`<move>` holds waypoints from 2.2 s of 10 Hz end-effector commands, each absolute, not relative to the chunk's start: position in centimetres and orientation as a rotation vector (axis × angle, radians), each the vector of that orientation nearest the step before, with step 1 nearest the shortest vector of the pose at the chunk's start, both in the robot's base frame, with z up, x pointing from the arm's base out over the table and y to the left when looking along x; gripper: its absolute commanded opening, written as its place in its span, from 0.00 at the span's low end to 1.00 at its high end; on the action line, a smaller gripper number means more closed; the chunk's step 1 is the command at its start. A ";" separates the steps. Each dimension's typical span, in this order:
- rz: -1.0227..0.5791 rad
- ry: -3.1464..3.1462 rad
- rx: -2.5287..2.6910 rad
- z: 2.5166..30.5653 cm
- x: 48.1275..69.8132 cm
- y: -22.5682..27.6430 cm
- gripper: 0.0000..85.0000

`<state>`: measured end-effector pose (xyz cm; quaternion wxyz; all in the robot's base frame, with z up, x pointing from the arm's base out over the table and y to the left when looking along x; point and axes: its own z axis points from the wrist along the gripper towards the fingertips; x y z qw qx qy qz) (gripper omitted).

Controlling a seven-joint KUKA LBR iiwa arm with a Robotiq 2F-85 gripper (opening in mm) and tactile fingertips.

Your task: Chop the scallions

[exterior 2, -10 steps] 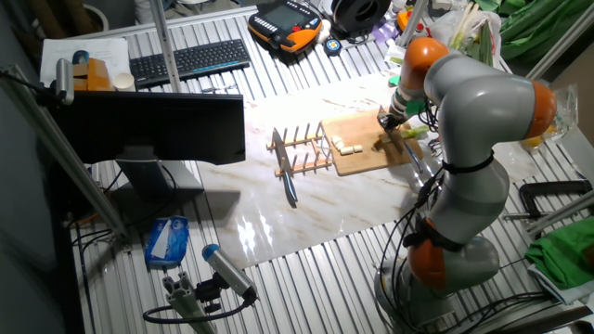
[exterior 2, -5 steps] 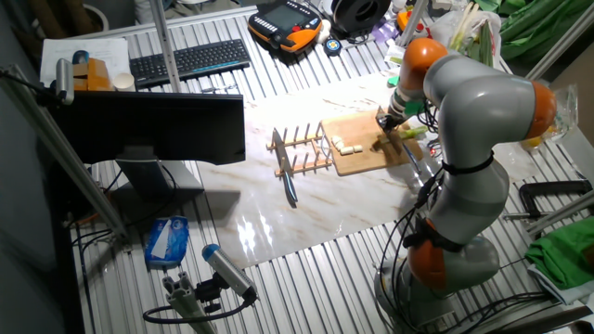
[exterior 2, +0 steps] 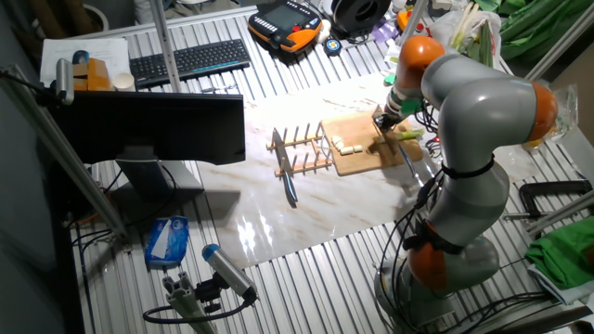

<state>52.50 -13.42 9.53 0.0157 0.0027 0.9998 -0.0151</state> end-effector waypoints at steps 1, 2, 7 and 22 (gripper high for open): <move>-0.052 3.107 0.008 9.6 52.5 -13.4 0.01; -0.055 3.108 0.003 9.6 52.5 -13.5 0.01; -0.093 3.098 -0.003 9.4 52.4 -14.1 0.01; -0.048 3.105 -0.004 8.1 52.7 -13.9 0.01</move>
